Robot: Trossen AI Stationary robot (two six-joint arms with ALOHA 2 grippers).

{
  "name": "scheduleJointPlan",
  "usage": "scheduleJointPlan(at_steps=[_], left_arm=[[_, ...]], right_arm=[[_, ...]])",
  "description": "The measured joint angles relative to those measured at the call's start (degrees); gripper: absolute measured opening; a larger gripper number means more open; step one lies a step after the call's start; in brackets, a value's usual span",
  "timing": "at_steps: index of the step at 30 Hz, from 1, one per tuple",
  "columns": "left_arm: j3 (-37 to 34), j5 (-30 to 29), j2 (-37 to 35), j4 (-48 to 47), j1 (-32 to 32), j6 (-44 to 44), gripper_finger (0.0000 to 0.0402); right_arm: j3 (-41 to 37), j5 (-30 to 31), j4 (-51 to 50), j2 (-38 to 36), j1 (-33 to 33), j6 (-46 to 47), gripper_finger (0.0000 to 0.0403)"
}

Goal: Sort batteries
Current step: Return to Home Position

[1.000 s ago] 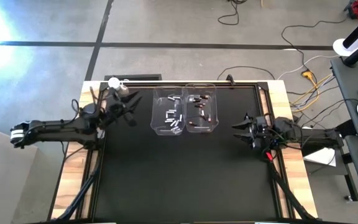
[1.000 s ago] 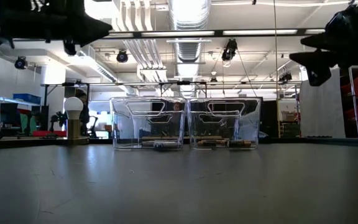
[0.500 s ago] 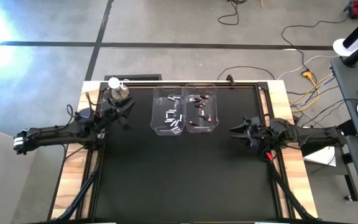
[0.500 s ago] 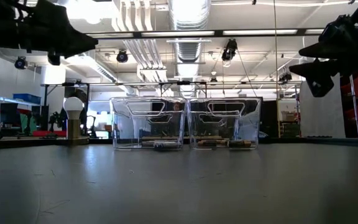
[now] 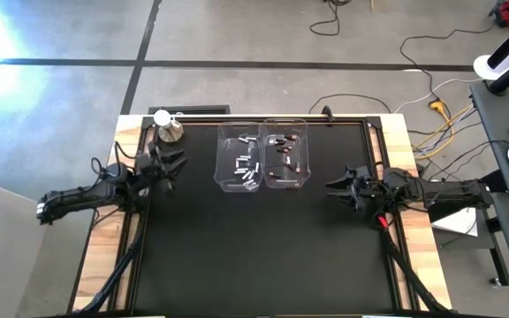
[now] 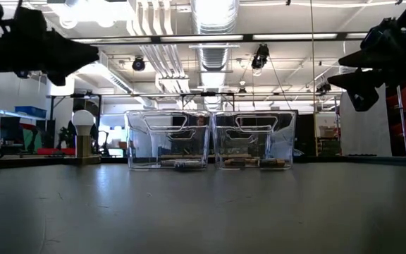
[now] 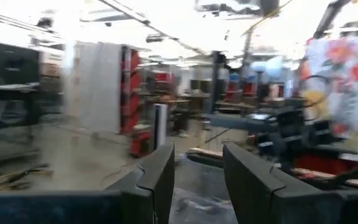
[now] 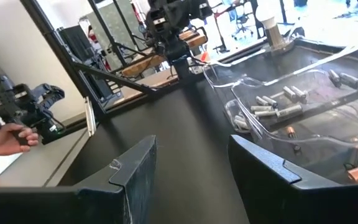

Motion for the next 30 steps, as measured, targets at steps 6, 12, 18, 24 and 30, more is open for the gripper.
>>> scheduleJointPlan(at_steps=[6, 12, 18, 24, 30], left_arm=[[-0.8, 10.0, -0.7, -1.4, -2.1, -1.4, 0.0117], [-0.8, 9.1, -0.7, 1.0, -3.6, 2.5, 0.0117], [-0.8, 8.8, -0.5, 0.2, -4.5, 2.4, 0.0117], [-0.7, 8.7, 0.6, -12.3, -4.6, -6.4, 0.0116], [0.9, 12.1, 4.2, -12.2, -4.6, -14.9, 0.0116]], right_arm=[[0.5, 0.4, -0.2, 0.7, 0.0, 0.0, 0.0192], [0.7, 0.4, 0.2, 1.1, 0.0, 0.0, 0.0192], [0.8, 0.4, 0.5, 1.1, 0.0, 0.0, 0.0192], [0.8, 0.4, 0.6, 1.1, 0.0, 0.0, 0.0192], [0.9, 0.4, 0.4, 1.1, 0.0, 0.0, 0.0192]])
